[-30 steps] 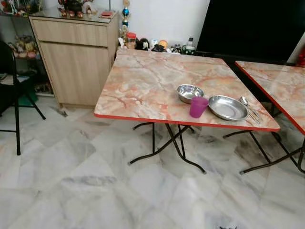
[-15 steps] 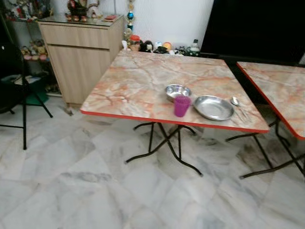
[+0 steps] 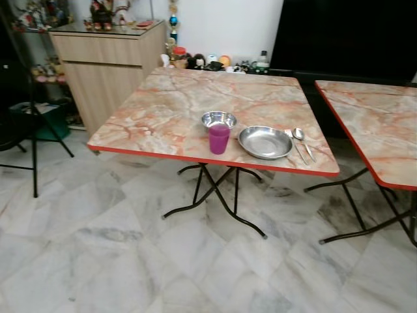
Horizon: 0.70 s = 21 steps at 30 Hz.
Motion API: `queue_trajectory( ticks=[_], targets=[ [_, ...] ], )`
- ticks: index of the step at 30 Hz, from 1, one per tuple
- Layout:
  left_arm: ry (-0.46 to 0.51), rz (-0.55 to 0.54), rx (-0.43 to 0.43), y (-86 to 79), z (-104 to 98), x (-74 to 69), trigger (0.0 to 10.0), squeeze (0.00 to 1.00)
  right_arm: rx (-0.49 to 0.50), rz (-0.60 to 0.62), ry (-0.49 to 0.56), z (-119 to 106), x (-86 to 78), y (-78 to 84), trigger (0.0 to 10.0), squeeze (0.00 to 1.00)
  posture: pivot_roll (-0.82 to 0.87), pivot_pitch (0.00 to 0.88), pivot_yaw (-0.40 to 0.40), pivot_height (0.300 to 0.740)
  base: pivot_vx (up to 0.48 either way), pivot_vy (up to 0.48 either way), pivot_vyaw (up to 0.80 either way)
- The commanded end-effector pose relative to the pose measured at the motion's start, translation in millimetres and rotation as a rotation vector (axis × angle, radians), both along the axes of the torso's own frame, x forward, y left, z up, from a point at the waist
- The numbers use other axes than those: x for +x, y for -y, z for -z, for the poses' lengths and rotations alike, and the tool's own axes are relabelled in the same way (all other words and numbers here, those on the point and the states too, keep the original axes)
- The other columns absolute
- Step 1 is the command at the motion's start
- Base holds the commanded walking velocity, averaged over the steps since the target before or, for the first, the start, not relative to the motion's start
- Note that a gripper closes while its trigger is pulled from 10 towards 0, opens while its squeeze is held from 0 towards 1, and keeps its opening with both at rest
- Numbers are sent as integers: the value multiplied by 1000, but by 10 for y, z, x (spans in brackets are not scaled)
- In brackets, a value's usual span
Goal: Setting the table
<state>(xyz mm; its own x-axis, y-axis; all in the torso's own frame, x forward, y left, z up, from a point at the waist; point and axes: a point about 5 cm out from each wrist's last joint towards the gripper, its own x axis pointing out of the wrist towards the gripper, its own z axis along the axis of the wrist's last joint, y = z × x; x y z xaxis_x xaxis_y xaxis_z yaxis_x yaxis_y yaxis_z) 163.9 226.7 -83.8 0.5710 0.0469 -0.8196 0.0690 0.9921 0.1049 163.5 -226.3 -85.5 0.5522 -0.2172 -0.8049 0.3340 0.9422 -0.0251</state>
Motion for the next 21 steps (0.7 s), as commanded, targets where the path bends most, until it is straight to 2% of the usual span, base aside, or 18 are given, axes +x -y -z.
queue_trajectory(
  ticks=[1,4,21],
  targets=[
    [76,-23,-60,157,-177,451,10000,0,137,-172,-43,97,-44,-444,10000,0,17,126,-2,740,0,0,0],
    [73,-14,-58,164,-177,453,10000,0,114,-182,-59,103,-68,-404,10000,0,10,126,-2,740,0,0,0],
    [73,-14,-58,164,-177,453,10000,0,114,-182,-59,103,-68,-404,10000,0,10,126,-2,740,0,0,0]
  ],
)
